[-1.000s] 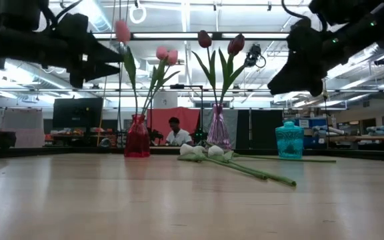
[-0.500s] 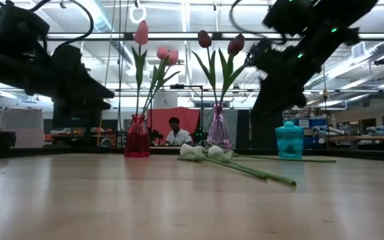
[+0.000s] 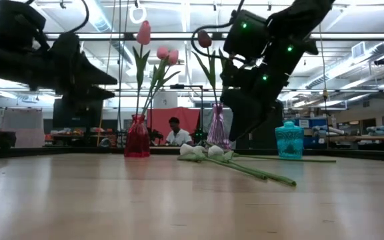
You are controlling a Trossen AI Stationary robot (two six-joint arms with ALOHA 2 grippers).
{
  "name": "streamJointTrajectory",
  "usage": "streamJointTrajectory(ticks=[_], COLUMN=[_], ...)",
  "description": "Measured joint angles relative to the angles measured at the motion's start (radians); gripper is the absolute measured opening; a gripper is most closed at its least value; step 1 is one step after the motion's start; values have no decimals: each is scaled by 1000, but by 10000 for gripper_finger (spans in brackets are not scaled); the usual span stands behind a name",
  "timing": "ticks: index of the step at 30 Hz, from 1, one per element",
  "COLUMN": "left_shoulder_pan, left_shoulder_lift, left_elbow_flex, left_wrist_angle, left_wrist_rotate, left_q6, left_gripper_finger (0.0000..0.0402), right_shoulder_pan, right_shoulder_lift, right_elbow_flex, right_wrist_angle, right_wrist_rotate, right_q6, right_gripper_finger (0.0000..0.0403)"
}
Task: Sort flowers into vase by color
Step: Put the top white flower into the blue vase
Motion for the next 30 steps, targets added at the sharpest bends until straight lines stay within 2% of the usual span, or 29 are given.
streamJointTrajectory(ticks=[4,10,15,22,30], left_shoulder_pan=[-36,-77,-91,-91,-91], left_shoulder_lift=[7,7,7,11,11], left_elbow_flex=[0,0,0,0,0], left_wrist_angle=[65,130,132,136,132], left_wrist_rotate=[8,60,74,71,66], left_q6=[51,143,147,149,150], left_gripper_finger=[238,238,238,238,238], right_shoulder_pan=[-56,-110,-160,-238,-281], right_shoulder_lift=[-22,2,17,41,108], right_elbow_flex=[0,0,-3,-7,-3], right_wrist_angle=[-57,-50,-36,18,60], right_wrist_rotate=[8,-30,-44,-162,-215], right_q6=[-8,-116,-180,-265,-290], right_gripper_finger=[194,181,177,176,156])
